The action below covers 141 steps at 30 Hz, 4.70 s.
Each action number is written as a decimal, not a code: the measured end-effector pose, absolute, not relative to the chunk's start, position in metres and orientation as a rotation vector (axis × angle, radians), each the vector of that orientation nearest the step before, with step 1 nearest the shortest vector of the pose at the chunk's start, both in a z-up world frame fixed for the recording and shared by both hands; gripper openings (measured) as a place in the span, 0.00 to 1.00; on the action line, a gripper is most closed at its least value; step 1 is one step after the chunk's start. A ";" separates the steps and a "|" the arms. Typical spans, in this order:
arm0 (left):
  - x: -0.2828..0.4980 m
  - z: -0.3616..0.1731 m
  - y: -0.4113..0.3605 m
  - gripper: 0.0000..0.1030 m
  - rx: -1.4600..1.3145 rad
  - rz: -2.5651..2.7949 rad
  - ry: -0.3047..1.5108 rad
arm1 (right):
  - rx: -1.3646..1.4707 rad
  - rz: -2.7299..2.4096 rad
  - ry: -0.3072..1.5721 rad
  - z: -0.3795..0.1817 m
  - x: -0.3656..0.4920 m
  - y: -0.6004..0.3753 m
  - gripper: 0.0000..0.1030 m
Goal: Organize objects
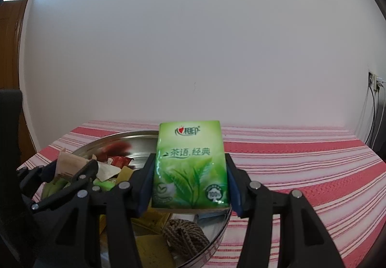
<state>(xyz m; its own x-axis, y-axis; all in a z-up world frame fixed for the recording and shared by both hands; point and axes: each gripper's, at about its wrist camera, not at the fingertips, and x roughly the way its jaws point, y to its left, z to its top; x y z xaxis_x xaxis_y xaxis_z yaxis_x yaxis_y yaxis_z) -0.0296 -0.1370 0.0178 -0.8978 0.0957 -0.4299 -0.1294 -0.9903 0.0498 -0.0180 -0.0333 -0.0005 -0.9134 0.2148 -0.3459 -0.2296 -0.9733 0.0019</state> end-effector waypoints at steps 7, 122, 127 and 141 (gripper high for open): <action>-0.031 0.018 -0.142 0.46 -0.658 2.945 0.085 | -0.543 2.870 0.047 -0.006 -0.020 -0.036 0.52; 0.040 0.048 -0.138 0.98 -0.692 2.901 0.096 | -0.282 2.776 0.186 0.056 0.101 -0.002 1.00; 0.044 0.050 -0.135 0.98 -0.683 2.913 0.106 | -0.258 2.774 0.180 0.059 0.107 -0.003 1.00; 0.046 0.048 -0.131 0.98 -0.669 2.938 0.117 | -0.227 2.772 0.171 0.061 0.115 -0.002 1.00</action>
<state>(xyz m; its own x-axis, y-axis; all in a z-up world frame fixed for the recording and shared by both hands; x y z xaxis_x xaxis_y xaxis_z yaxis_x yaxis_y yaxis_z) 0.0464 -0.1315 0.0484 -0.8940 0.1058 -0.4354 -0.1402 -0.9890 0.0475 0.1148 -0.0022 0.0606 -0.9248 0.3361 -0.1781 -0.3555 -0.9303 0.0902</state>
